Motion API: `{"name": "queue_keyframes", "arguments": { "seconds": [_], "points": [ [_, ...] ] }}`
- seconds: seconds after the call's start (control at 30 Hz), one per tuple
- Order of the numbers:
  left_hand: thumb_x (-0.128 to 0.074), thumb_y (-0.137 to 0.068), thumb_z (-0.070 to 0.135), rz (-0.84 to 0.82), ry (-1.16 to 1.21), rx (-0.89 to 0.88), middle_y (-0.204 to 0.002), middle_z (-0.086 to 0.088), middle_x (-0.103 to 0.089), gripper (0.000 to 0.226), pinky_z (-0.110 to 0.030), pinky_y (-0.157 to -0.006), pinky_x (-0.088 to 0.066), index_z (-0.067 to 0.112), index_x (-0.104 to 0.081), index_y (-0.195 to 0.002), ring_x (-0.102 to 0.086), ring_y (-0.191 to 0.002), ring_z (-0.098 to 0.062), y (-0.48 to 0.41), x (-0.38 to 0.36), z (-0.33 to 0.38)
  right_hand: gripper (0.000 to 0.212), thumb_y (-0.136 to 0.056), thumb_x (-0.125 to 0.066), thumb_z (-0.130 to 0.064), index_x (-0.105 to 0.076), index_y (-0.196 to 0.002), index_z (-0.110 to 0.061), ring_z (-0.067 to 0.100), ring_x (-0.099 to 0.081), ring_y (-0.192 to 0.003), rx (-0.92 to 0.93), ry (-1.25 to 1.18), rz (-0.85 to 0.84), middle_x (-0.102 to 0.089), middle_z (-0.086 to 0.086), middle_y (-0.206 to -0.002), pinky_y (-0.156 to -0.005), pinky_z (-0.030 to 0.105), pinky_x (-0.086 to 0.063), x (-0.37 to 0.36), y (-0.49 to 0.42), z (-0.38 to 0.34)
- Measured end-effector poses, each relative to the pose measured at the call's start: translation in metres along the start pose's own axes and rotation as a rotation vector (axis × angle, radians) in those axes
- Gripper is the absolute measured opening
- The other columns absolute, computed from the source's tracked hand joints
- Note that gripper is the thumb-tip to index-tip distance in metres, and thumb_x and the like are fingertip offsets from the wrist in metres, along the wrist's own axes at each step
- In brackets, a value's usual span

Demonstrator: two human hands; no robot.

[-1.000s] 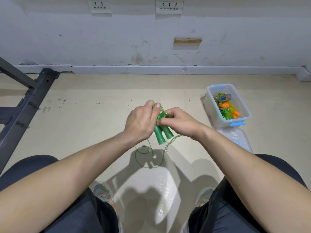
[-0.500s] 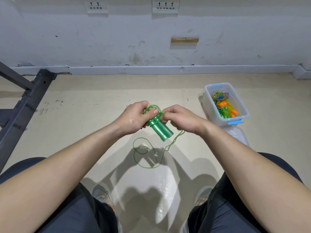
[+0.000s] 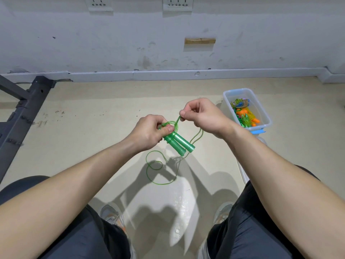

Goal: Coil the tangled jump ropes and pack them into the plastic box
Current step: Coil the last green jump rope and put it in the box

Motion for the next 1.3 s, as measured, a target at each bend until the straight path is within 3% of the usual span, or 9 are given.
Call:
{"name": "queue_keyframes", "arguments": {
  "seconds": [0.1,0.23,0.43,0.53,0.7,0.8,1.03,1.13,1.3],
  "points": [
    [-0.068,-0.095,0.033,-0.036,0.080,0.064,-0.061,-0.002,-0.061,0.025,-0.025,-0.062,-0.047,0.017,-0.063,-0.077,-0.058,-0.054,-0.013,0.002,-0.005,-0.006,0.023,-0.094,-0.069,-0.024,-0.068,-0.072,-0.017,0.007,-0.045,-0.056,0.033,0.146,0.061,-0.053,-0.003,-0.060,-0.061,0.022,-0.040,0.001,-0.002,-0.005],
    [-0.067,-0.096,0.020,-0.179,0.363,0.123,-0.059,-0.001,-0.059,0.021,-0.027,-0.062,-0.054,0.006,-0.063,-0.081,-0.056,-0.051,-0.013,0.007,-0.020,-0.006,0.023,-0.091,-0.072,-0.026,-0.065,-0.069,-0.025,0.003,-0.039,-0.049,0.107,0.239,0.201,-0.045,-0.011,-0.053,-0.052,0.019,-0.034,0.010,-0.001,-0.013],
    [-0.065,-0.092,0.015,-0.285,0.632,0.124,-0.072,-0.007,-0.071,0.014,-0.017,-0.059,-0.052,0.003,-0.065,-0.085,-0.064,-0.060,-0.011,0.013,-0.016,0.012,0.020,-0.093,-0.071,-0.014,-0.069,-0.073,-0.016,0.003,-0.046,-0.056,0.108,-0.153,0.216,-0.058,-0.008,-0.060,-0.056,0.020,-0.038,0.025,-0.001,-0.003],
    [-0.065,-0.082,0.020,-0.237,0.798,0.100,-0.071,-0.003,-0.071,0.014,-0.017,-0.062,-0.054,0.006,-0.063,-0.084,-0.065,-0.060,-0.011,0.010,-0.004,0.019,0.025,-0.095,-0.067,-0.014,-0.068,-0.070,-0.015,0.006,-0.041,-0.049,0.010,-0.337,0.235,-0.055,-0.003,-0.060,-0.049,0.021,-0.033,0.018,0.000,0.013],
    [-0.057,-0.098,0.010,0.017,0.964,0.140,-0.073,-0.001,-0.070,0.013,-0.016,-0.061,-0.054,0.005,-0.067,-0.091,-0.064,-0.059,-0.010,0.001,0.012,0.004,0.027,-0.100,-0.055,-0.012,-0.065,-0.076,-0.017,0.008,-0.034,-0.044,-0.213,-0.424,0.109,-0.044,-0.005,-0.053,-0.045,0.021,-0.034,-0.042,0.012,0.037],
    [-0.062,-0.098,0.012,0.183,0.928,0.189,-0.076,-0.004,-0.067,0.012,-0.015,-0.062,-0.054,0.002,-0.067,-0.093,-0.064,-0.061,-0.009,-0.003,0.014,-0.013,0.025,-0.103,-0.049,-0.018,-0.062,-0.081,-0.014,0.010,-0.037,-0.045,-0.198,-0.352,0.047,-0.042,-0.003,-0.056,-0.047,0.024,-0.041,-0.067,0.022,0.031],
    [-0.072,-0.092,0.014,0.405,0.669,0.223,-0.074,-0.004,-0.066,0.014,-0.028,-0.075,-0.060,0.012,-0.065,-0.080,-0.066,-0.063,-0.012,-0.004,0.025,-0.029,0.022,-0.089,-0.053,-0.023,-0.069,-0.075,-0.019,0.016,-0.056,-0.061,-0.128,0.091,0.186,-0.061,-0.008,-0.058,-0.063,0.032,-0.049,-0.055,0.029,0.014],
    [-0.075,-0.090,0.017,0.443,0.584,0.228,-0.072,-0.002,-0.064,0.014,-0.040,-0.084,-0.061,0.014,-0.066,-0.080,-0.066,-0.061,-0.013,-0.003,0.031,-0.033,0.015,-0.087,-0.057,-0.028,-0.068,-0.079,-0.021,0.021,-0.060,-0.070,-0.060,0.342,0.144,-0.062,-0.003,-0.067,-0.065,0.033,-0.049,-0.050,0.030,-0.001],
    [-0.078,-0.087,0.019,0.398,0.311,0.097,-0.054,0.011,-0.058,0.011,-0.042,-0.074,-0.060,0.014,-0.070,-0.082,-0.066,-0.059,-0.015,0.002,0.022,-0.013,0.011,-0.089,-0.059,-0.029,-0.069,-0.090,-0.024,0.026,-0.061,-0.080,0.159,0.652,0.163,-0.068,-0.002,-0.079,-0.069,0.035,-0.051,-0.031,0.027,-0.027]
  ]
}}
Point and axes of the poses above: each hand's wrist, its own y-axis away from the middle knuckle, its own x-axis out of the back of the hand, z = x × y, the point moved 8 cm from there along -y, towards the middle knuckle
